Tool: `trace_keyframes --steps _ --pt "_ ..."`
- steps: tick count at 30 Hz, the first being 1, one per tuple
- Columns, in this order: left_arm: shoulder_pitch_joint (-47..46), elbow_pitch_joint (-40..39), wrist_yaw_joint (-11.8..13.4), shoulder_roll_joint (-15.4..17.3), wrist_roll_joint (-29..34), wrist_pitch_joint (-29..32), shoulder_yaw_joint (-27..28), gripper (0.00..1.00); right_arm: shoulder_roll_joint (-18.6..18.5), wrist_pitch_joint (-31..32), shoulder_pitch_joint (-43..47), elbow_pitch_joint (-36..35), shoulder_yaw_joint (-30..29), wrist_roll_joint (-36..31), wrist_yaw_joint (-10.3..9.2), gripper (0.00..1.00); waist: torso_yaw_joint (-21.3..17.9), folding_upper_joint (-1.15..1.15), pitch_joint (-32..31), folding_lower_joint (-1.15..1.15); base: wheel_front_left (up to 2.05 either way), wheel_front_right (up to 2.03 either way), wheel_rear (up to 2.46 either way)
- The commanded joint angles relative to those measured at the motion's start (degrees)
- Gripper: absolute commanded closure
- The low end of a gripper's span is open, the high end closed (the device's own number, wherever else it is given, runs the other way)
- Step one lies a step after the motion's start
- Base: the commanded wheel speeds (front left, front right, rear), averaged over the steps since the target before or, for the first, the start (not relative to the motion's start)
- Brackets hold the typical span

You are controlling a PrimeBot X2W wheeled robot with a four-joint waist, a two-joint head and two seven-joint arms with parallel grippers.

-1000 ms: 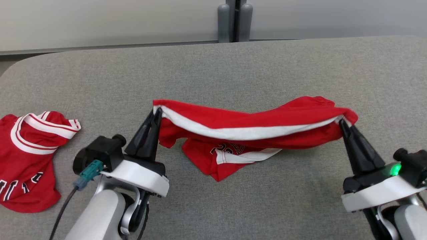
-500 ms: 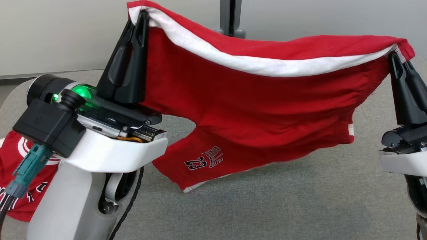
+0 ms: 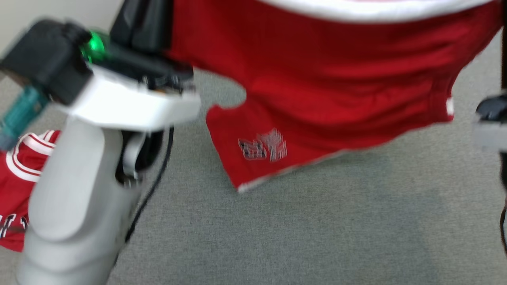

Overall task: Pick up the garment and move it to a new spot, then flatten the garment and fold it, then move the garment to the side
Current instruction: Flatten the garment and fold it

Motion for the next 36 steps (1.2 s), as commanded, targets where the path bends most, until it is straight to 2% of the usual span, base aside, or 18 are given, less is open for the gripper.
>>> trace_keyframes --steps 1,6,13,19,25,29,36 --pt "-2.63 1.02 -0.34 -0.12 -0.15 -0.64 0.52 1.00 -0.48 0.13 -2.07 0.82 -0.03 0.63 -0.02 1.00 0.68 0.00 2.40 0.00 0.00 0.00 0.00" --pt "-15.83 12.61 -2.55 -2.12 -0.68 -4.28 2.19 1.00 -1.07 -1.36 -15.49 9.83 1.93 2.81 -0.02 1.00 0.47 0.00 6.11 0.00 0.00 0.00 0.00" --pt "-28.97 32.11 -5.07 -4.44 -0.63 -7.42 4.29 1.00 1.47 -7.65 -31.80 28.23 7.85 4.72 -0.01 1.00 -0.48 0.00 10.29 0.00 0.00 0.00 0.00" --pt "-31.03 49.00 -6.50 -5.84 1.27 -7.77 4.46 1.00 5.19 -13.38 -40.33 47.24 14.84 5.94 -0.02 1.00 -1.65 0.00 12.66 0.00 0.00 0.00 0.00" --pt "-27.55 58.77 -7.12 -6.46 1.85 -7.80 5.37 1.00 9.10 -15.50 -43.05 61.27 21.01 8.04 -0.02 1.00 -2.37 0.00 14.13 0.00 0.00 0.00 0.00" --pt "-24.63 59.98 -7.24 -6.57 2.25 -7.81 6.33 1.00 9.63 -15.98 -41.37 64.24 23.75 8.97 -0.02 1.00 -2.49 0.00 14.60 0.00 0.00 0.00 0.00" --pt "-15.45 54.52 -7.17 -6.61 2.43 -7.81 8.49 1.00 7.26 -15.93 -29.89 56.61 21.45 7.96 -0.02 1.00 -2.49 0.00 12.81 0.00 0.00 0.00 0.00"
